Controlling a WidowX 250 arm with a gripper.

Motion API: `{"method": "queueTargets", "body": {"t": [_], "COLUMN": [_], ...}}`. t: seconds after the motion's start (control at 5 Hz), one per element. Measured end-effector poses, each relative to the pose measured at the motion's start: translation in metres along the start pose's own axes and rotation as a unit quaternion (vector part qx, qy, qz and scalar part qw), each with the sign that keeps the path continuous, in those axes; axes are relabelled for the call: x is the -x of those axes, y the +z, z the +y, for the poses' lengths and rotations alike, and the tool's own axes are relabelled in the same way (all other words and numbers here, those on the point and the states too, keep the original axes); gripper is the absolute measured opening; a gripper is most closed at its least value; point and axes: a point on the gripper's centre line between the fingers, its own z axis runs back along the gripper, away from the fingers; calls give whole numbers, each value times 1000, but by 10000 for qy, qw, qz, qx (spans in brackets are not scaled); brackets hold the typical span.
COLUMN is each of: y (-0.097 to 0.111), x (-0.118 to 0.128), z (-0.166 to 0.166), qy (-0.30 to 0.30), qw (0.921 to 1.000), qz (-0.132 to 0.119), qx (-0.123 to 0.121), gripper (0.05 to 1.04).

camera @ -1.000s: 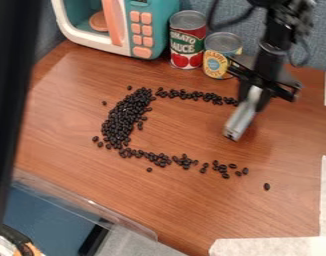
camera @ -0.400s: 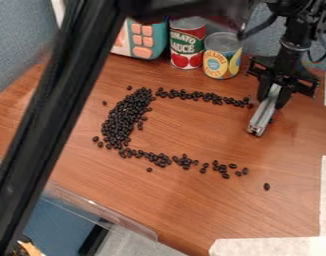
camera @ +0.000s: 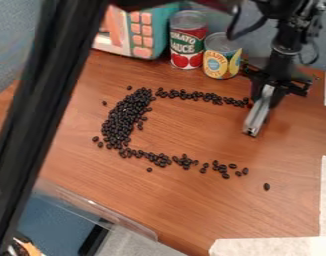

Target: Sweep into pile

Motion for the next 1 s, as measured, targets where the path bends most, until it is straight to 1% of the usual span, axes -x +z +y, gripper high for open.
{"method": "queueTargets", "body": {"t": [0.2, 0.6, 0.8, 1.0], "y": [-2, -7, -10, -12], "x": [9, 25, 34, 40], "z": [24, 70, 92, 108], "qy": [199, 649, 896, 1144], "qw": [9995, 9968, 9944, 9918], "qz": [20, 158, 224, 299], "qx": [-233, -448, -510, -488], "gripper": [348, 348, 348, 348]}}
